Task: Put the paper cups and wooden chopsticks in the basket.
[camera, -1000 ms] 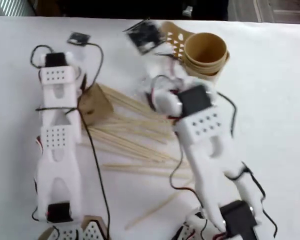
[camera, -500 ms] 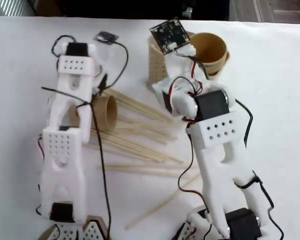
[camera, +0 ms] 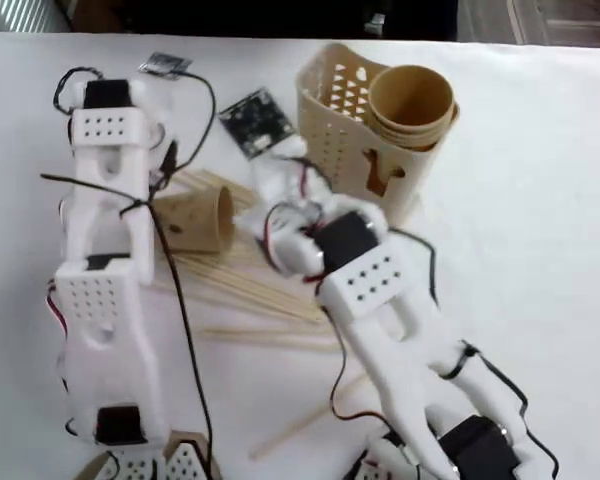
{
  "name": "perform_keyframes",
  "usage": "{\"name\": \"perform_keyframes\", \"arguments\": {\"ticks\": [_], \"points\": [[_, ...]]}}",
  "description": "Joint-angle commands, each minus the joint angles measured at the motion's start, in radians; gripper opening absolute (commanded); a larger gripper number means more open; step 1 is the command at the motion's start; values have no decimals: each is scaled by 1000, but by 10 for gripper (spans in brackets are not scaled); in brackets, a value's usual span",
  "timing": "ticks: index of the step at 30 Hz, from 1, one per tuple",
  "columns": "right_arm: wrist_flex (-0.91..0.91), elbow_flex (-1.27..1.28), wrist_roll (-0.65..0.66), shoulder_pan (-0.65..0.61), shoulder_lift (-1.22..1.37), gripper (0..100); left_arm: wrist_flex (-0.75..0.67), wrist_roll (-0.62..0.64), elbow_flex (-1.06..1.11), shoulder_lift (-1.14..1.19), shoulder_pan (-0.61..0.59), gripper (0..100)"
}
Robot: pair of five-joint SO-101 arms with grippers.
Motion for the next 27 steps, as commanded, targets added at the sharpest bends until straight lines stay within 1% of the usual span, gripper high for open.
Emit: {"name": "perform_keyframes", "arguments": {"ticks": [1, 5, 8, 10, 13, 19, 25, 27], "points": [[-142, 66, -52, -70, -27, 241, -12, -5, -44, -19, -44, 24], [-246, 109, -94, -102, 8, 241, -2, 2, -167, -19, -137, 24], [-269, 68, -124, -102, 105, 241, -2, 48, -227, -19, -216, 24], [-265, 11, -140, -102, 183, 241, -2, 55, -247, -19, -257, 24], [-237, -83, -140, -104, 280, 241, -2, 57, -253, -19, -303, 24], [-157, -255, -230, -104, 456, 241, -6, 54, -247, -10, -344, 24], [-70, -374, -230, -154, 570, 236, -8, 54, -244, -7, -374, 24], [-45, -408, -224, -177, 587, 200, -9, 54, -242, -7, -383, 24]]}}
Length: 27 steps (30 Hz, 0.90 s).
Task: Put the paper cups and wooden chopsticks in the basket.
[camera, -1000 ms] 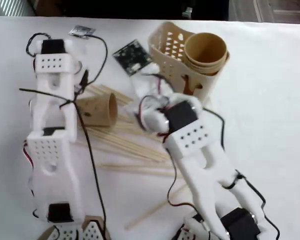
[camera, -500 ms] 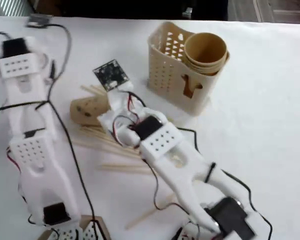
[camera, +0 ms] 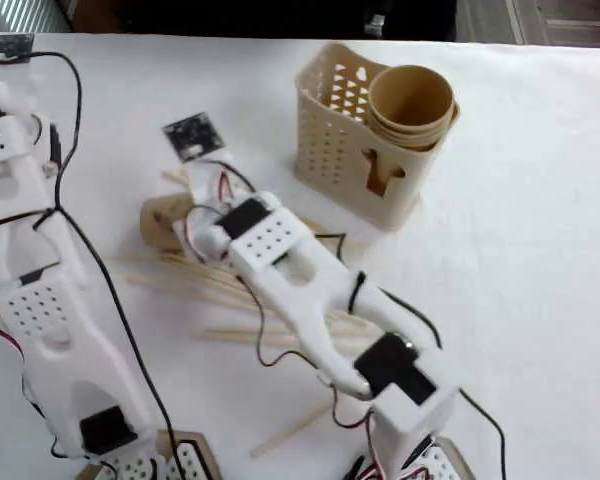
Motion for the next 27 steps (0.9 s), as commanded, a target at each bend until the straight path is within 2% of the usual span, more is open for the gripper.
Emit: {"name": "perform_keyframes", "arguments": {"ticks": [1, 4, 6, 11, 21, 27], "points": [[41, -100, 3, -41, 2, 170, -9, 8, -34, -8, -25, 24], [45, -127, 11, -42, 12, 67, -9, 8, -32, 7, -36, 24], [47, -132, 87, -35, 1, 19, -9, 8, -35, 31, -44, 24], [117, -138, 206, -25, -94, 19, -9, 6, -38, 94, -51, 24], [275, -138, 477, -18, -461, 19, -11, 6, -38, 168, -58, 24], [332, -138, 706, 81, -696, 20, -11, 5, -38, 199, -58, 24]]}}
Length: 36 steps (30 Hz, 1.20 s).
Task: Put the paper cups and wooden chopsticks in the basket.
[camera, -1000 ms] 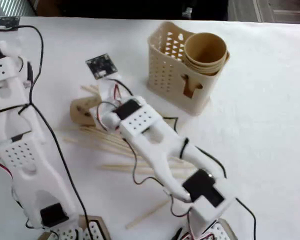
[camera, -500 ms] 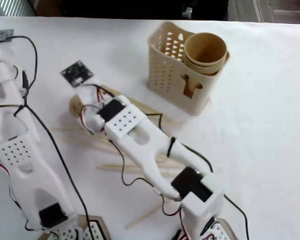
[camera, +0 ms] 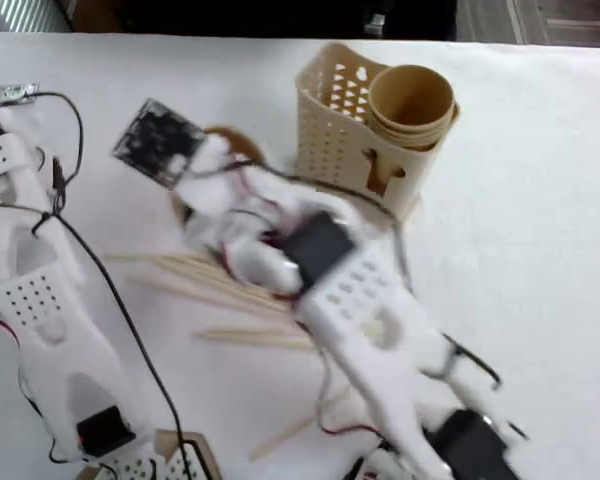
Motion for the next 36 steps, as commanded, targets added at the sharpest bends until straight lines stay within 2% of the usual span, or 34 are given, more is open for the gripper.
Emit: {"name": "perform_keyframes", "arguments": {"ticks": [1, 9, 14, 18, 24, 33, 36], "points": [[19, -49, 152, 87, -177, 20, -11, 5, -38, -7, -10, 24], [13, -68, 331, 337, -331, 20, -11, 5, -38, -7, -2, 24], [-30, -123, 345, 529, -329, 20, -12, 5, -38, -12, -2, 24], [-51, -124, 347, 608, -272, 20, -12, 6, -40, -16, -2, 24], [-50, -124, 347, 662, -131, 20, -12, 8, -40, -15, -4, 24], [13, -127, 347, 654, -77, 21, -12, 11, -40, -12, -4, 24], [7, -127, 339, 654, -74, 87, -12, 11, -40, -13, -2, 24]]}}
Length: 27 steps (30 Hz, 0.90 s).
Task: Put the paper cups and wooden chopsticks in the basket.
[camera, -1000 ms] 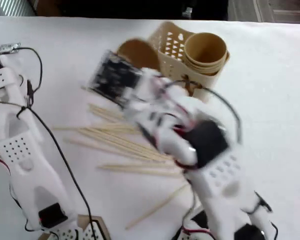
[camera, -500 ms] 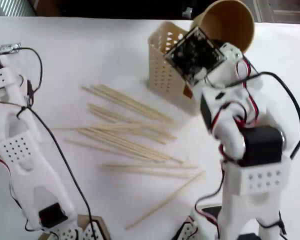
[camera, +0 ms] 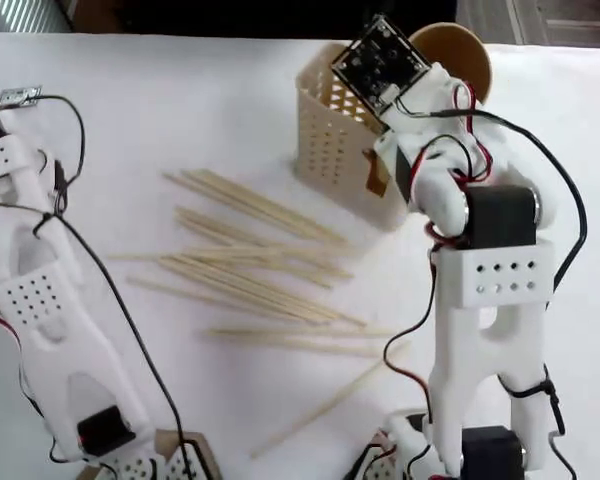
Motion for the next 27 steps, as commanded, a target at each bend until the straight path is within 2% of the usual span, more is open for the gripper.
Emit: {"name": "perform_keyframes", "arguments": {"ticks": [1, 4, 6, 12, 16, 22, 27], "points": [[-1, -40, -8, 8, -2, 145, -12, 8, -40, -25, 2, 24], [-28, -60, -123, 8, -5, 310, -9, 5, -61, -27, 19, 24], [-30, -123, -189, 8, -5, 349, 2, 5, -115, -25, 25, 24], [163, -327, -206, -39, -5, 264, 12, 11, -305, -25, 25, 24], [255, -367, -204, -64, -2, 209, 12, 11, -420, -27, 27, 24], [352, -322, -204, -105, -1, 102, 15, 12, -555, -27, 1, 24], [386, -178, -204, -156, 5, 49, 15, 12, -537, -91, -21, 24]]}}
